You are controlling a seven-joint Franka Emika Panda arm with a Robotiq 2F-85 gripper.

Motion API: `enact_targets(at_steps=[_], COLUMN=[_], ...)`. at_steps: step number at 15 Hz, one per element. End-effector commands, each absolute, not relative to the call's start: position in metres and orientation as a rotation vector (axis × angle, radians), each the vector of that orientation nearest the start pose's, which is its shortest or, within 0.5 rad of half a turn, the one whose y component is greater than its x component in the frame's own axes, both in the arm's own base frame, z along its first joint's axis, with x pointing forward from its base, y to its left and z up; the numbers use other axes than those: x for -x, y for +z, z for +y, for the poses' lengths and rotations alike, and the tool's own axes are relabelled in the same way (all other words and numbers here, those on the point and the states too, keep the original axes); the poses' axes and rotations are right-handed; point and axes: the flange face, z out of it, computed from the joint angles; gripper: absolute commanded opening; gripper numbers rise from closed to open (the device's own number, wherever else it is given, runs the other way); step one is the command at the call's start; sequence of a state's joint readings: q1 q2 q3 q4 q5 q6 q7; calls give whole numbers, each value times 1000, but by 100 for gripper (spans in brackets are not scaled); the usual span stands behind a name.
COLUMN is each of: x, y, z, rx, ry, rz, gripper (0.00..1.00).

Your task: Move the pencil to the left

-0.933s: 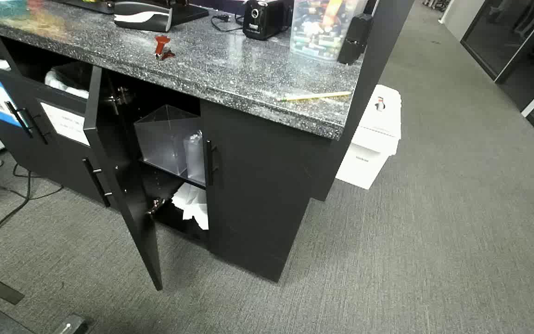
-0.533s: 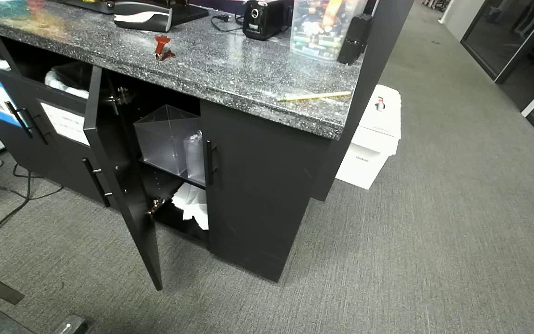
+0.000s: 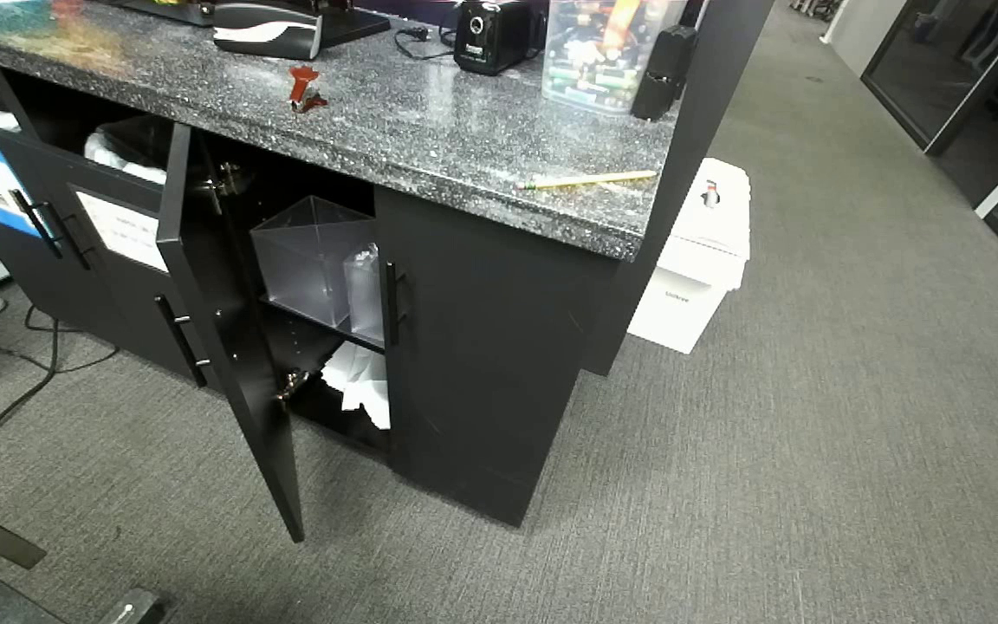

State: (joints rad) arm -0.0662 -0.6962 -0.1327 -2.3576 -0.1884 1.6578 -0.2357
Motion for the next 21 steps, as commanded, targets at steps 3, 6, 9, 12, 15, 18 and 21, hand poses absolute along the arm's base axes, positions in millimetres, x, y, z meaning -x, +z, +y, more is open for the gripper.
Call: enact_targets(at_steps=[3, 6, 9, 12, 15, 18, 21], x=[-444, -500, -552, -599, -642, -679, -710], y=[568, 569, 567, 560, 545, 522, 495], z=[-87, -103, -119, -131, -145, -160, -175], rx=[3136, 3046, 2951, 2879, 2856, 2864, 2856], ry=[-36, -67, -99, -122, -136, -149, -151], rz=[59, 208, 325, 407, 504, 603, 696], gripper=[100, 100, 100, 100, 100, 100, 100])
